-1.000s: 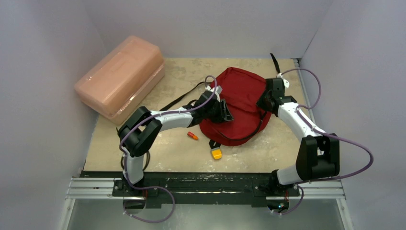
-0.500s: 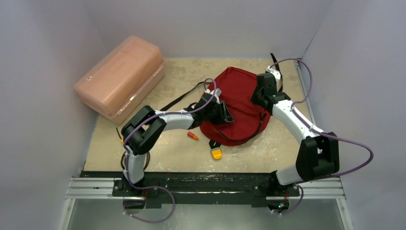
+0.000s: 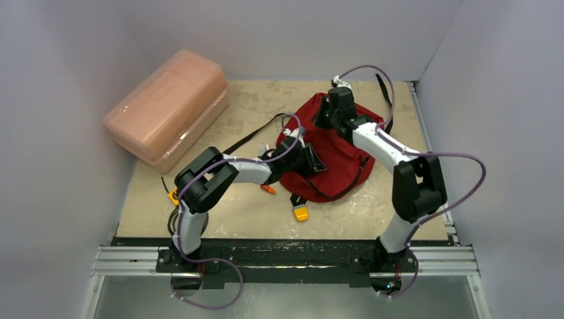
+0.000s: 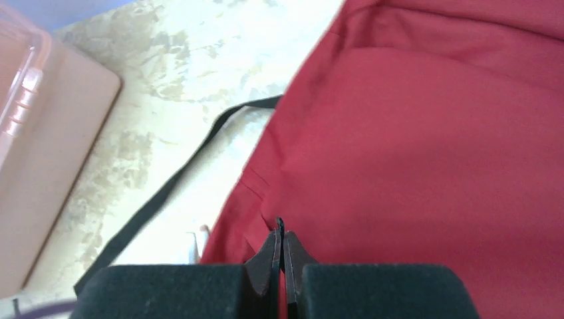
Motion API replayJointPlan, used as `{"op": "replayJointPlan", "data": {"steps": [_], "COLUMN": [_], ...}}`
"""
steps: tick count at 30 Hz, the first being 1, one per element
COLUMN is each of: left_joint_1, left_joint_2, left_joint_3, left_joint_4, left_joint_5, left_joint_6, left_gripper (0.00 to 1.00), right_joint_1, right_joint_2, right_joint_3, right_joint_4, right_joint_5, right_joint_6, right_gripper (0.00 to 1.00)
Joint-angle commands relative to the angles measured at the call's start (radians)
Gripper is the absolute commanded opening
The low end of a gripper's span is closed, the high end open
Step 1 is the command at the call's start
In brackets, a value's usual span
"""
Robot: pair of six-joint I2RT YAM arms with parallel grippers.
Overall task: Pack the student bag
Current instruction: Unzip the student bag at the center of the board.
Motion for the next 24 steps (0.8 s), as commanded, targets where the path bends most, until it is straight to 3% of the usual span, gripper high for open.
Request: {"op": "replayJointPlan", "data": {"steps": [1, 12, 15, 18, 19, 20, 22, 24], "left_joint_1": [-0.011, -0.016, -0.015, -0.015, -0.015, -0.015, -0.011, 0.002], "left_joint_2": [0.023, 0.038, 0.031, -0.012, -0.035, -0.058, -0.099, -0.140], "left_joint_3": [-0.020, -0.071, -0.075, -0.076, -0.073, -0.071, -0.054, -0.033], "left_joint_4": [0.066, 0.179, 0.182, 0.147, 0.125, 0.101, 0.048, -0.033], "left_joint_5": [-0.023, -0.024, -0.022, -0.021, -0.025, -0.025, -0.006, 0.030], "left_joint_6": [-0.012, -0.044, -0.038, 0.003, 0.020, 0.044, 0.104, 0.156], "left_gripper": [0.29, 0.29, 0.30, 0.38, 0.42, 0.46, 0.50, 0.52], "right_joint_1": [0.004, 0.008, 0.005, -0.017, -0.031, -0.047, -0.078, -0.110], "right_joint_2": [0.098, 0.312, 0.350, 0.343, 0.337, 0.323, 0.269, 0.157], "right_joint_3": [0.190, 0.331, 0.395, 0.442, 0.463, 0.477, 0.464, 0.340], "right_joint_4": [0.077, 0.124, 0.052, -0.061, -0.140, -0.184, -0.289, -0.292], "right_joint_5": [-0.108, -0.300, -0.304, -0.307, -0.314, -0.315, -0.297, -0.279], "right_joint_6": [0.063, 0.093, 0.047, 0.010, -0.011, -0.030, -0.067, -0.080], "right_gripper": [0.00, 0.00, 0.00, 0.00, 0.20, 0.31, 0.39, 0.49]}}
